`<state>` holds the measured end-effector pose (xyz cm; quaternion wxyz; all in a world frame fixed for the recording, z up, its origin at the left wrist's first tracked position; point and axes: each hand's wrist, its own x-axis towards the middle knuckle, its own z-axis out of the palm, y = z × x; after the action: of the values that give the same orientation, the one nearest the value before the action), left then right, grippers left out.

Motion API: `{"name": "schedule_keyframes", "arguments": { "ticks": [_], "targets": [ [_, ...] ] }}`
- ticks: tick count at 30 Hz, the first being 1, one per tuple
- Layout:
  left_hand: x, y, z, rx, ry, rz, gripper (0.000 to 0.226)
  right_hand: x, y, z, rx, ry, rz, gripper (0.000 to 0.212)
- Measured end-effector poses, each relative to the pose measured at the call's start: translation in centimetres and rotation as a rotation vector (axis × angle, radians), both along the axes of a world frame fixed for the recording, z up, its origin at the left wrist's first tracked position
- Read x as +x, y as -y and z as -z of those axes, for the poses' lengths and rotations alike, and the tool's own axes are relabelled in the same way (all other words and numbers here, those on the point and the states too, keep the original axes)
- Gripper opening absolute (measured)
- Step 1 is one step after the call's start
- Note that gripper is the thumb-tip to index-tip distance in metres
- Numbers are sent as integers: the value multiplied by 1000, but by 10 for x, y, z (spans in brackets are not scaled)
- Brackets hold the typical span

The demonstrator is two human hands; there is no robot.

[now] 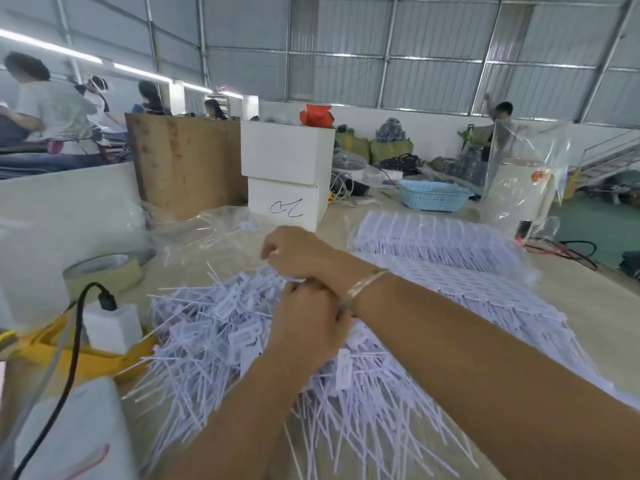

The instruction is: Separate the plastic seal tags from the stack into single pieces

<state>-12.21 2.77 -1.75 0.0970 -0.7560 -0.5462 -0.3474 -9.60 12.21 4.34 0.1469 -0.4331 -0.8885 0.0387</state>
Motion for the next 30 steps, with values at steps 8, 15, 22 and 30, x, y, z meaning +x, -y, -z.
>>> {"name": "schedule_keyframes", "arguments": {
  "ticks": [8,15,22,30],
  "targets": [
    [-17,-4,-3,-189,190,-188,26,-76,-59,16,-219,412,-35,35],
    [-21,-11,2,-346,397,-155,30,-75,-70,27,-260,420,52,35],
    [-21,-19,6,-212,425,-112,38,-70,-74,17,-73,192,105,23],
    [-19,-15,11,54,378,50,24,-12,-28,-18,241,-89,97,31]
  ]
}}
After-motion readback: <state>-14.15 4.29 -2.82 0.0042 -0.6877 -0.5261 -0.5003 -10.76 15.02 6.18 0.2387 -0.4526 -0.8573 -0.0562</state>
